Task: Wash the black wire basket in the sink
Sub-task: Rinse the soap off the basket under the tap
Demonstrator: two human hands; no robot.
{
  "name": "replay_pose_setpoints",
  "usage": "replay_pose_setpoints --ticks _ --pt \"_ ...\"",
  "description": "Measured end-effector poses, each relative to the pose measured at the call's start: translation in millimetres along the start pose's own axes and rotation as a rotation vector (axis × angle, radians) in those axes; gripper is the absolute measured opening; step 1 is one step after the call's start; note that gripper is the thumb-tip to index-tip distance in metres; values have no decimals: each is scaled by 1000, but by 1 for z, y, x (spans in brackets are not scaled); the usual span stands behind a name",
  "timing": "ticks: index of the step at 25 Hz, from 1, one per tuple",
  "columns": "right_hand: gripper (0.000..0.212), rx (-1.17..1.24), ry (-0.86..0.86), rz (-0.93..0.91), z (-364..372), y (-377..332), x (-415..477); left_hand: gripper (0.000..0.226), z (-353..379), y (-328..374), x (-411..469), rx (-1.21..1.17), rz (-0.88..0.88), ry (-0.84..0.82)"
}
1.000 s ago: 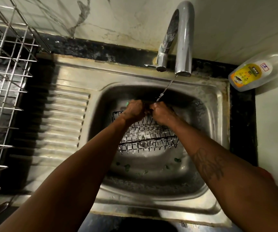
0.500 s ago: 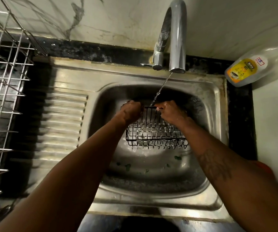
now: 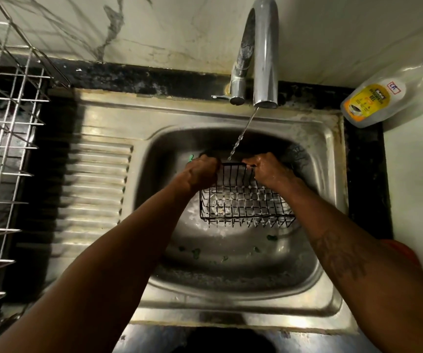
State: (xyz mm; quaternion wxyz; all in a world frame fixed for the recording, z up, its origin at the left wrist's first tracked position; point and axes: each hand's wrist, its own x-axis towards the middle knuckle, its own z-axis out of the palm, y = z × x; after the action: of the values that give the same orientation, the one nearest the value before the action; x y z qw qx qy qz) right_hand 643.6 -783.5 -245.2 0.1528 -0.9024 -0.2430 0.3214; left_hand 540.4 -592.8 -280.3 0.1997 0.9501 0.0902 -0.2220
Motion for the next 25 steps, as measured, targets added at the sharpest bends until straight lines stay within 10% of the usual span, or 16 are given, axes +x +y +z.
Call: replay_pose_setpoints --ticks 10,25 --pt "57 -105 -7 31 2 3 -8 22 0 5 9 -2 23 62" --pt "26 -288 0 -61 21 -55 -13 20 0 -4 13 -104 28 66"
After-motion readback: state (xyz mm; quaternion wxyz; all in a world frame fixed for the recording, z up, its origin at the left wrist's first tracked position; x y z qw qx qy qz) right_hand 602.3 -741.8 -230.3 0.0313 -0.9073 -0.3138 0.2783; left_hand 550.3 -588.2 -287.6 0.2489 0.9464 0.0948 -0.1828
